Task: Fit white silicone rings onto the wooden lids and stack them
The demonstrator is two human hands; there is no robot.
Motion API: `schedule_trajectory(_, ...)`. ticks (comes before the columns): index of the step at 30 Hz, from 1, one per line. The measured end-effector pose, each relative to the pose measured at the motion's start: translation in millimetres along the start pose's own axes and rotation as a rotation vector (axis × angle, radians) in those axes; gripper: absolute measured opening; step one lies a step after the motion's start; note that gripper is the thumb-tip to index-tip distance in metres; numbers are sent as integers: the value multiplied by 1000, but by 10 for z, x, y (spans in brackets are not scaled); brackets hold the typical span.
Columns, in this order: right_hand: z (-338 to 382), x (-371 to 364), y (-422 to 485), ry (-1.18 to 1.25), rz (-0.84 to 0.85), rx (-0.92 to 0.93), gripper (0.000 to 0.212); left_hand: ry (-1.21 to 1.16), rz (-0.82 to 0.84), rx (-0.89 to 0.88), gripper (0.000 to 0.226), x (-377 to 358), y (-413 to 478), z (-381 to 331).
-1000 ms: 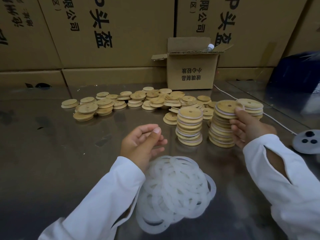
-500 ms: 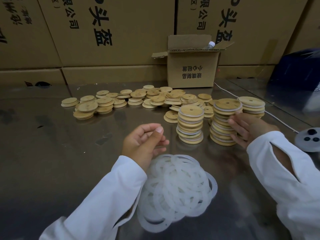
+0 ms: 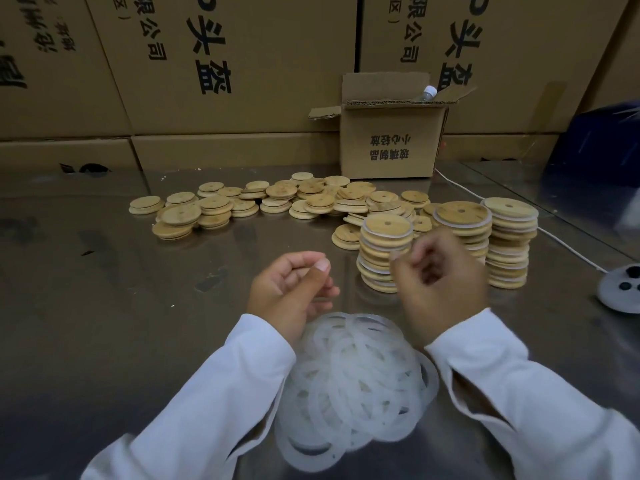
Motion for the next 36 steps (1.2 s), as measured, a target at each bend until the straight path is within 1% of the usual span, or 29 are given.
schedule_trajectory(1, 29, -162, -69, -52, 129, 59, 33, 5, -2, 0, 7, 6, 7, 1)
schedule_trajectory(2, 31, -267, -129, -94, 217, 105, 33, 13, -6, -1, 7, 17, 16, 4)
schedule_trajectory(4, -29, -337, -157, -107, 281, 96, 34, 47, -16, 4, 8, 47, 43, 20)
schedule_trajectory(7, -139, -310, -110, -49, 231, 12, 35, 199, 6, 34, 10, 45, 87, 77)
schedule_trajectory(11, -192, -305, -96, 25, 169, -53, 31, 488, 131, 94, 12, -69, 227, 196)
schedule_trajectory(13, -205, -344, -112, 32, 196, -61, 31, 649, 165, 44, 12, -128, 422, 171)
schedule_trajectory(15, -219, -385, -131, 28, 232, -59, 32, 726, 147, -2, 11, -159, 684, 139)
schedule_trajectory(17, -231, -426, -154, 23, 261, -49, 35, 797, 105, -9, 13, -170, 964, 187)
schedule_trajectory(18, -226, -448, -165, 13, 278, -35, 37, 872, 85, -4, 17, -170, 1090, 245)
schedule_trajectory(20, -218, -482, -187, -10, 296, -8, 38, 1073, 88, 7, 36, -198, 1292, 402)
schedule_trajectory(21, -225, -488, -190, -15, 298, -4, 35, 1146, 102, 2, 43, -229, 1366, 467)
schedule_trajectory(23, -248, -501, -190, -17, 302, -11, 29, 1225, 131, -27, 50, -313, 1478, 551)
schedule_trajectory(26, -263, -514, -186, -23, 313, -9, 27, 1280, 182, -50, 59, -447, 1613, 614)
schedule_trajectory(29, -248, -507, -174, -30, 310, -2, 30, 1197, 207, -68, 64, -553, 1634, 640)
schedule_trajectory(33, -243, -489, -163, -22, 297, -27, 31, 1065, 117, -76, 60, -515, 1553, 604)
schedule_trajectory(36, -263, -483, -163, -12, 300, -46, 33, 956, 31, 48, 79, -369, 1473, 601)
Point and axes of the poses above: each hand's wrist, its own y-axis towards the middle knuckle, its own x-axis out of the back of the hand, z = x × y, the point moved 9 cm from there along y, towards the middle knuckle, and after that the axes turned 1 degree about -y, right-handed, at the moved point
